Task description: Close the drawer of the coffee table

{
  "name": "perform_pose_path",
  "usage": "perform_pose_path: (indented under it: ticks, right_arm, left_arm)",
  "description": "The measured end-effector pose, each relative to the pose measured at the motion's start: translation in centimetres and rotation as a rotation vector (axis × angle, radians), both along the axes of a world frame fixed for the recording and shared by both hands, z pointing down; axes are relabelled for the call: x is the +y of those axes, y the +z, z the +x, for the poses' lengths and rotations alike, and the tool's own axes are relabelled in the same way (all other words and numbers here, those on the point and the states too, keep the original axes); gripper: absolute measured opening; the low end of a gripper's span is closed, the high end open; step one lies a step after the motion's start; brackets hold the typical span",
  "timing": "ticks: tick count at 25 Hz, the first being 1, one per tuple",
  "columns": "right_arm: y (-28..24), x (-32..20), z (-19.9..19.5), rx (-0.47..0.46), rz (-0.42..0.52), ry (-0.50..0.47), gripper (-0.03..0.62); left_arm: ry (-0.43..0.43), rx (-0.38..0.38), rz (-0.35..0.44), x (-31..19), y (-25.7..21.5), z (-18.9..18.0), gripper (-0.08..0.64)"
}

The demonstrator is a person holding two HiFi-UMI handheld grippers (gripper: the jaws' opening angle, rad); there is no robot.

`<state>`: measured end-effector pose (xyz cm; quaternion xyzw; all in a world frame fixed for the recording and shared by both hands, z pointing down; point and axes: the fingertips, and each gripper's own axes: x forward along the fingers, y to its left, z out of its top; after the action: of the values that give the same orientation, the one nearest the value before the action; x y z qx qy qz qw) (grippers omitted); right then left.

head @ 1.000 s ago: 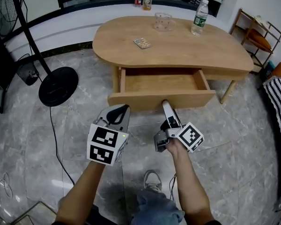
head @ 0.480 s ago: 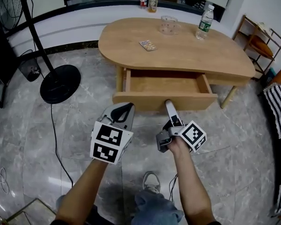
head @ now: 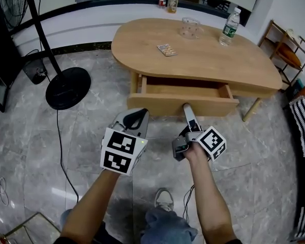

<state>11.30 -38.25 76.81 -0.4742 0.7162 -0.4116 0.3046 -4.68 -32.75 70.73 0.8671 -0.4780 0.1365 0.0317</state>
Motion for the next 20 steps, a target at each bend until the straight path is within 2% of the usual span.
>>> perform_pose_path:
  ticks: [20]
  right_arm:
    - [0.1,-8.0,-0.4,0.010,-0.006,-0.007,0.448]
  left_arm:
    - [-0.007,0.000,-0.060,-4.7,1.5,-0.6,0.005]
